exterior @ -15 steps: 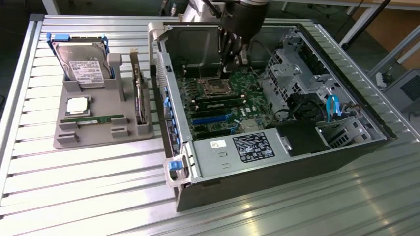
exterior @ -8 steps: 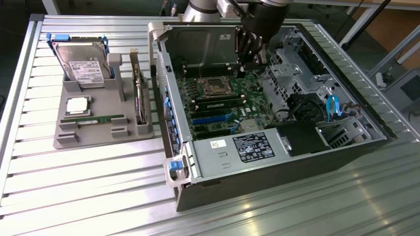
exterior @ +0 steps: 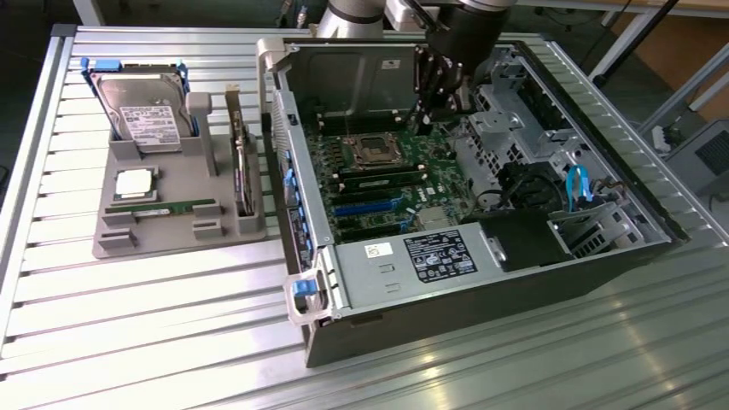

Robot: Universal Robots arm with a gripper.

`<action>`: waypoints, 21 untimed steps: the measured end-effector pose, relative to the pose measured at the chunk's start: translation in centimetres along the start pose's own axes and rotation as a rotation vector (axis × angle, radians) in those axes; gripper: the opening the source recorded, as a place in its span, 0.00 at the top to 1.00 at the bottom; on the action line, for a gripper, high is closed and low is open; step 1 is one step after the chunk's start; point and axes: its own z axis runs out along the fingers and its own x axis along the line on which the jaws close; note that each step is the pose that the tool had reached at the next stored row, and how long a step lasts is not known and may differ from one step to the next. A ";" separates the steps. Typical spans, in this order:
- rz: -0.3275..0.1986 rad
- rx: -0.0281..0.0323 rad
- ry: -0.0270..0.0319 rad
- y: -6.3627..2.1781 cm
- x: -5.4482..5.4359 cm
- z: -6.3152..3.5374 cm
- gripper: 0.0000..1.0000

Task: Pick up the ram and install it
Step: 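Press down the ram until it locks into place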

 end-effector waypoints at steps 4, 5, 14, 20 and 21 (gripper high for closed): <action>0.000 0.0000 -0.0001 -0.07 0.0 0.00 0.91; 0.000 0.0000 -0.0001 -0.08 0.0 0.00 0.91; 0.000 0.0000 0.0000 -0.19 0.0 0.00 0.91; 0.207 -0.0069 -0.0054 -0.20 0.0 0.01 0.91; 0.245 -0.0081 -0.0064 -0.20 0.0 0.01 0.91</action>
